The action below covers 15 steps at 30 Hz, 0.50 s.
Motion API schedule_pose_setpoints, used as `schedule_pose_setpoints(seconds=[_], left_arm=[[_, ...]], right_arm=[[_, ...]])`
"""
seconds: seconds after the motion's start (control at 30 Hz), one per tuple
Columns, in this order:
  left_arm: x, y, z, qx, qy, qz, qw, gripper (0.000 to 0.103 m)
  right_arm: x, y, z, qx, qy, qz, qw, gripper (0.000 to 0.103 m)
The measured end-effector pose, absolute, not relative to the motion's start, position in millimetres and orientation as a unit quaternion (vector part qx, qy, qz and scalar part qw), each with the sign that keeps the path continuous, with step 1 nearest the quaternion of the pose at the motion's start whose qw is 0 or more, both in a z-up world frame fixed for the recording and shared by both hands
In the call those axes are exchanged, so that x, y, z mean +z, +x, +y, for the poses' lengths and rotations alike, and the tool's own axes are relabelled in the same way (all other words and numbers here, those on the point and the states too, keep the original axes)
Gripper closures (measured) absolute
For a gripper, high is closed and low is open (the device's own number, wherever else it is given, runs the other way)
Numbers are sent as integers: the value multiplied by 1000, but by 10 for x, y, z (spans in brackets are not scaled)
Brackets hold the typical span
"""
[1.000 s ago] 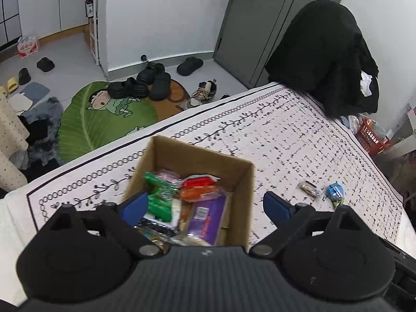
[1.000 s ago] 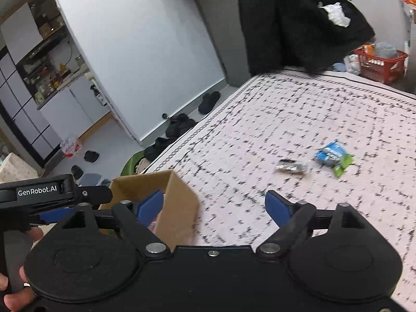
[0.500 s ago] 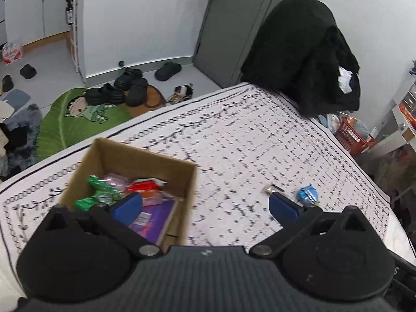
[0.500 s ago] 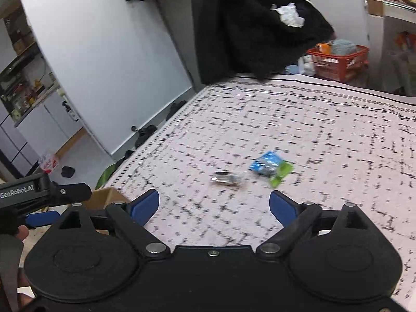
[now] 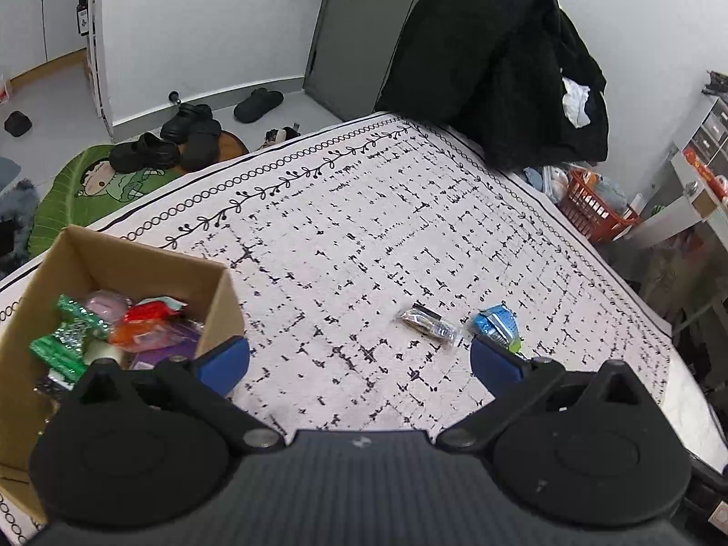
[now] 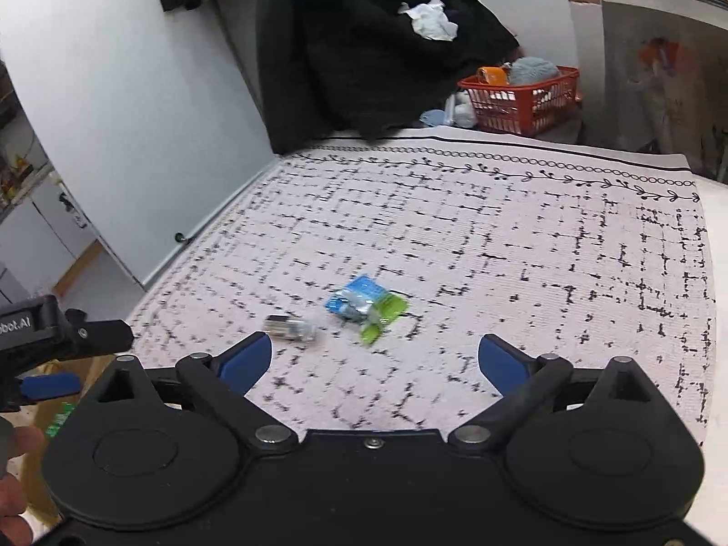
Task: Organize snacks
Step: 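Move both open grippers back over the remaining clear bar and blue candy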
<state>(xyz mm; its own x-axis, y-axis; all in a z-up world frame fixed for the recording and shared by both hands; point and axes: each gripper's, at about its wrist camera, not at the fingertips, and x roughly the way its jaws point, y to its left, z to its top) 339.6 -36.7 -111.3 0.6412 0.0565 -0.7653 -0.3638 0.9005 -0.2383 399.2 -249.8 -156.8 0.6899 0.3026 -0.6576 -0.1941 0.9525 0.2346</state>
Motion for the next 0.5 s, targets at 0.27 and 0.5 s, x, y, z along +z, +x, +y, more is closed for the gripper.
schedule_pose_setpoints(seconds=[0.27, 0.5], left_arm=[[-1344, 3615, -502, 117, -209, 407, 882, 2], [-1613, 3851, -559, 117, -230, 412, 874, 5]], right_arm=[[-1762, 4130, -2500, 127, 43, 373, 918, 9], [-1903, 4291, -2484, 128, 35, 378, 916, 13]])
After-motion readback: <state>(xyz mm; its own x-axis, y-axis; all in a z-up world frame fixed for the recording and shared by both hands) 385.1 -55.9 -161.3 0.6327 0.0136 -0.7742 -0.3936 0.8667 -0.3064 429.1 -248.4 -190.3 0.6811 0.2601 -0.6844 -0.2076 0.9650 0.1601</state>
